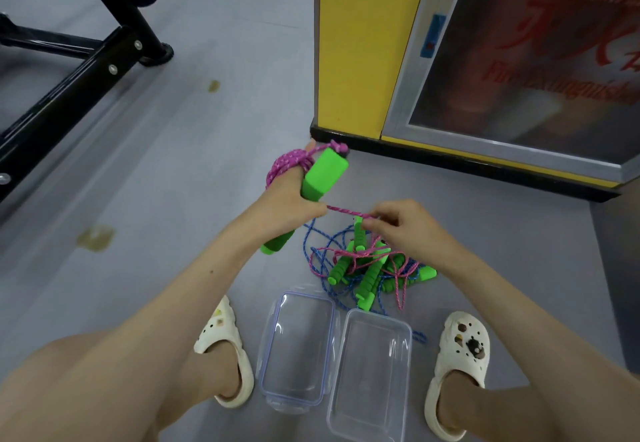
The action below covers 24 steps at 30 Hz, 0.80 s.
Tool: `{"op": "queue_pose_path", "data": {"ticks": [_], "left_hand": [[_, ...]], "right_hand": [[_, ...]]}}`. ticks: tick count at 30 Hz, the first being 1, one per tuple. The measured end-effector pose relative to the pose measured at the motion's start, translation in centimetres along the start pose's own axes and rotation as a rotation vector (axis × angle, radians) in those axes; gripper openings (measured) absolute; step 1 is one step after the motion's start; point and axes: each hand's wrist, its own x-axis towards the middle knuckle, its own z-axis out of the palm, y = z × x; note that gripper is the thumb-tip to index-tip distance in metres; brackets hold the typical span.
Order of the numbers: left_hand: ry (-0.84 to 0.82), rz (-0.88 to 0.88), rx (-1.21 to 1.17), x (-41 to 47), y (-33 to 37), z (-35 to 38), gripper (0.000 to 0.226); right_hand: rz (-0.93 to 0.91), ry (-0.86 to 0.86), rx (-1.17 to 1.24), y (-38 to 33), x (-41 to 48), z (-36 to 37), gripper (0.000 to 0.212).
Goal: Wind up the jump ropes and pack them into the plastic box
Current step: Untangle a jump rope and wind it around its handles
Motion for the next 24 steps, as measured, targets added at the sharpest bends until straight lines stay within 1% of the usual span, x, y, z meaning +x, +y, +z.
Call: {"op": "queue_pose_path", "data": {"ticks": [1,3,4,5,7,9,11,12,14,16,18,19,20,22,24], "left_hand": [[-0.019,0.029,0.051,0.0,-0.2,0.2,0.062],[-0.058,0.041,0.116,0.0,-0.3,0.3,0.070],[-0.071,0.043,0.135,0.1,-0.4,0.4,0.069],[-0.076,0.045,0.146,0.1,-0.5,0.6,0.061],[-0.068,0.019,0.190,0.2,-0.2,0.6,0.033],[-0.100,-0.055,0.188,0.3,-0.2,0.5,0.019],[-0.190,-0.164,0.010,0.1,0.0,0.6,0.014],[-0.241,-0.206,-0.113,0.0,0.1,0.7,0.016],[-0.367,-0.221,-0.344,-0.6,0.5,1.0,0.025],[-0.552,-0.165,-0.556,-1.2,0.6,1.4,0.028],[-0.754,-0.063,-0.754,-1.6,0.6,1.8,0.021],[-0.819,-0.009,-0.836,-1.7,0.7,2.0,0.017],[-0.842,0.028,-0.916,-1.7,0.6,2.2,0.015],[-0.810,0.050,-1.090,-1.6,0.6,2.5,0.022],[-0.736,0.069,-1.240,-1.6,0.8,2.5,0.030]], "right_hand": [[-0.005,0.018,0.076,-0.4,-0.1,-0.4,0.012],[-0.001,0.015,0.205,-1.1,-0.3,-1.2,0.012],[0.012,-0.007,0.274,-1.4,-0.4,-1.7,0.012],[0.024,-0.035,0.348,-1.4,-0.5,-2.1,0.013],[0.027,-0.049,0.472,-1.5,-0.4,-2.8,0.016],[0.017,0.014,0.570,-1.2,-0.2,-2.9,0.014],[0.020,0.099,0.642,-0.8,0.1,-2.6,0.007],[0.031,0.137,0.666,-0.6,0.3,-2.5,0.010],[0.060,0.192,0.702,-0.4,0.5,-2.3,0.013],[0.093,0.208,0.708,-0.3,0.5,-2.0,0.011],[0.103,0.168,0.670,-0.5,0.3,-1.4,0.009],[0.105,0.134,0.673,-0.7,0.1,-1.0,0.010],[0.110,0.097,0.695,-0.9,0.0,-0.5,0.012],[0.139,0.046,0.729,-1.3,-0.2,0.4,0.015],[0.162,0.003,0.635,-1.2,-0.2,1.2,0.017]]}}
